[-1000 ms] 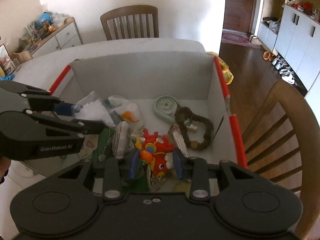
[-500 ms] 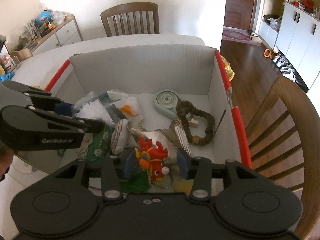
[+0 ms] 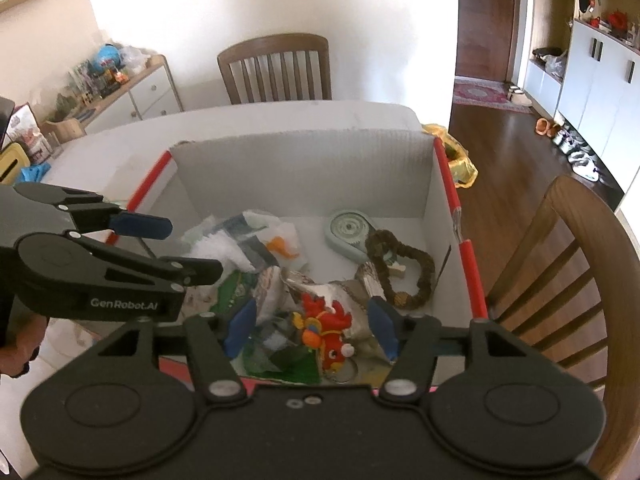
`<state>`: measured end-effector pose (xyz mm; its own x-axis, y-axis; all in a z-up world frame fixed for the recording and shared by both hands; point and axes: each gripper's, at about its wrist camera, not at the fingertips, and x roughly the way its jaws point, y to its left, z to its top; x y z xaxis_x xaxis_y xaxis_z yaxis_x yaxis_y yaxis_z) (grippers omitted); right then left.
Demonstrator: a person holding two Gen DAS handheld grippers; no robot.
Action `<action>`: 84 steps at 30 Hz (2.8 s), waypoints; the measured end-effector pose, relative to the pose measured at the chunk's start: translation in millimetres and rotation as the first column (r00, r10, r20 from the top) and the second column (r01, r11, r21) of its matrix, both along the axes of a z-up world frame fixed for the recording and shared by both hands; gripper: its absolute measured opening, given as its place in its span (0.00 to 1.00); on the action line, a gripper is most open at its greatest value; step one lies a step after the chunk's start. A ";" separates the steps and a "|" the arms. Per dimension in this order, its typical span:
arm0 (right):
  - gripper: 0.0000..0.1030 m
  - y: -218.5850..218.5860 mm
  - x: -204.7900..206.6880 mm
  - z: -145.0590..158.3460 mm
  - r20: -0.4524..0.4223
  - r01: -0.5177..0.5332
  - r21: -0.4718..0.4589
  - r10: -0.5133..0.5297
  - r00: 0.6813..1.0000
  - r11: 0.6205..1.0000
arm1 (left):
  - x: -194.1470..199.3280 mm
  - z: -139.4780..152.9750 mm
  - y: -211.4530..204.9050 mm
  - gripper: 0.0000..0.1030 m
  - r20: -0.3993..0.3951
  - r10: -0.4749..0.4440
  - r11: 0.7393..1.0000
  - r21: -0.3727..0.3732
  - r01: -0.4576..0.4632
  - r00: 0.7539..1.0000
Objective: Organize objects
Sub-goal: 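Open both tools to release the foam bag and rooster plush, then withdraw both tools from the box toward the yellow box and teal ball, then grasp the yellow box with the left tool while the right grasps the teal ball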
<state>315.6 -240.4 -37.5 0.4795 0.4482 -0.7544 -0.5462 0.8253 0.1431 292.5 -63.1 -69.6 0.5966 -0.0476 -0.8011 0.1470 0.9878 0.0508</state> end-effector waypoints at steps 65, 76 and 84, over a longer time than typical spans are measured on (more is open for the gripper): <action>0.95 233.9 -81.5 45.0 0.054 -0.012 0.090 0.007 0.999 0.996 | -96.1 8.3 291.0 1.00 0.108 0.125 0.967 -0.234 -0.097 0.986; 0.91 274.5 -36.8 17.7 0.000 -0.034 0.038 0.034 0.999 0.999 | -60.3 -26.7 318.4 1.00 0.102 0.161 0.976 -0.162 -0.143 0.982; 0.90 295.1 -12.9 0.6 -0.031 -0.053 0.002 0.053 0.998 0.999 | -35.9 -49.7 329.0 1.00 0.123 0.178 0.981 -0.098 -0.167 0.976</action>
<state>302.7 54.7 -36.9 0.4317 0.4731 -0.7680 -0.5845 0.7952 0.1613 256.6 265.9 -119.4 0.7012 -0.0011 -0.7130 -0.0281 0.9992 -0.0291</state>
